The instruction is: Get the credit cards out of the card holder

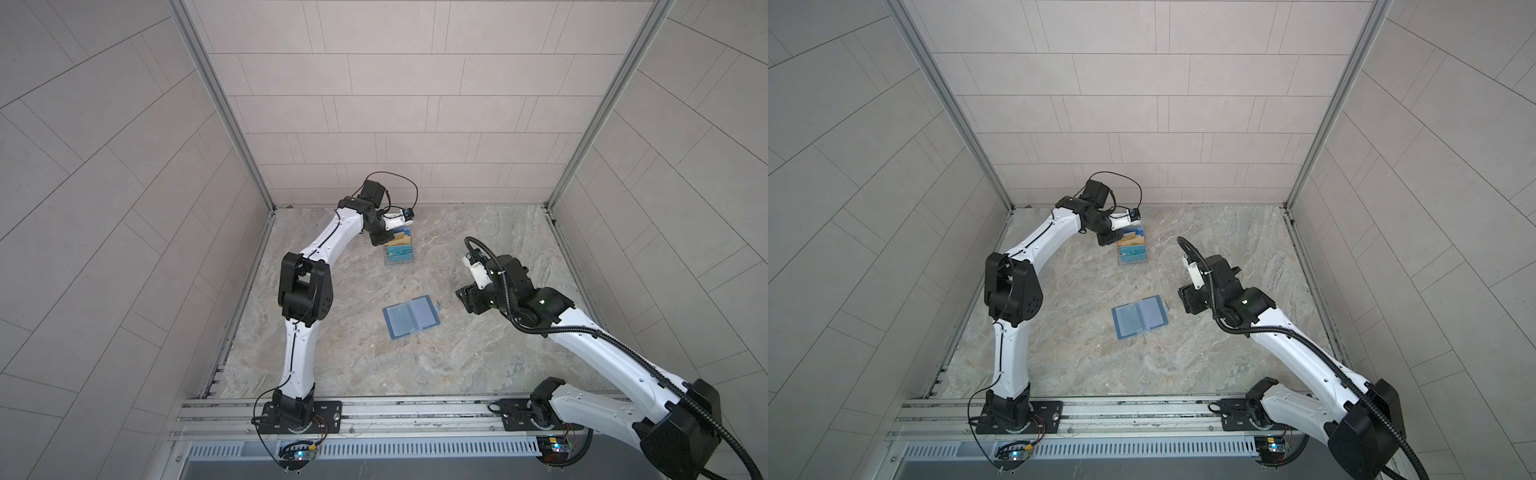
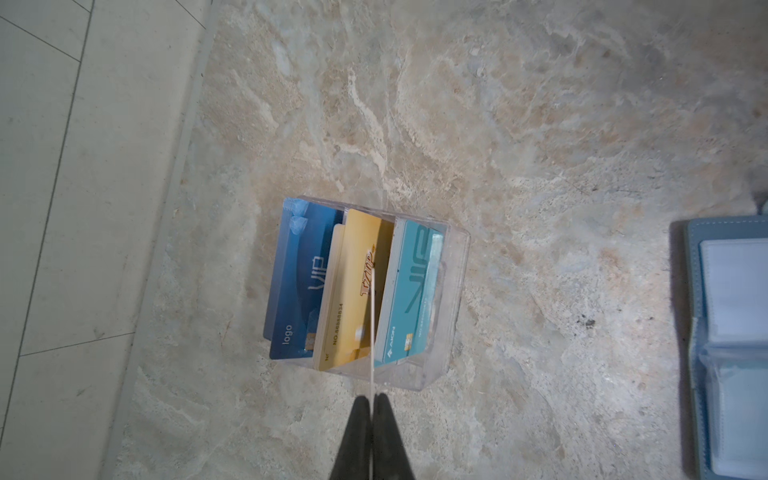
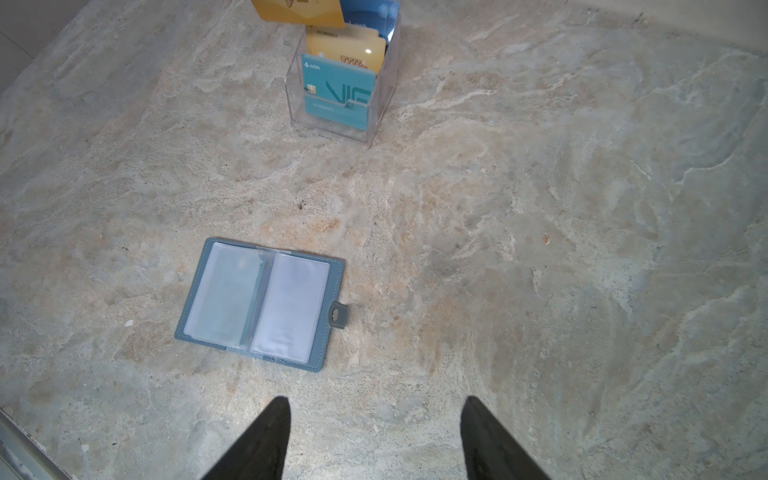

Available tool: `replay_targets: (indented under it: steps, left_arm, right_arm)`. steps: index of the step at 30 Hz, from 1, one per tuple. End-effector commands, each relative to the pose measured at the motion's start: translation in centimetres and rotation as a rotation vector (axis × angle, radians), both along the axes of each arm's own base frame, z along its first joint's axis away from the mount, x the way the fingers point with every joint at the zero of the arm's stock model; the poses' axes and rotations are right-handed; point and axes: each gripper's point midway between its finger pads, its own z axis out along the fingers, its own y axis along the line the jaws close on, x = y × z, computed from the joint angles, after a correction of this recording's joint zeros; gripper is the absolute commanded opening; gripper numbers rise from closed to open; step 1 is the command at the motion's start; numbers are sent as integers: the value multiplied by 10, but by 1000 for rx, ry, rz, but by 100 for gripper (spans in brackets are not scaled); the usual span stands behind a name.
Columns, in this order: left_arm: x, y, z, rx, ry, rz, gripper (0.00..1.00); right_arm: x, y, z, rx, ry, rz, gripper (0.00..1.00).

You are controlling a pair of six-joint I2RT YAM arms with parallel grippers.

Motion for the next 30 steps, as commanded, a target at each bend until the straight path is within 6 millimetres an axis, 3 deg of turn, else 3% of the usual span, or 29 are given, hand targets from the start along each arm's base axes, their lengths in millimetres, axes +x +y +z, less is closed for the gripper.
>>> replay_targets:
  steps: [1,11,30]
  left_arm:
    - [8,-5,-3,-8,-14,-15,0]
    - [20,-17,-9,-50,-29,-12,0]
    - [25,-28,-28,-10,-29,-47,0]
  right_arm:
    - [2,-3,0,9,-7,-28,68]
    - [-1,-4,-5,27,-5,-41,68]
    - [-7,-9,-11,31,-4,-58,68]
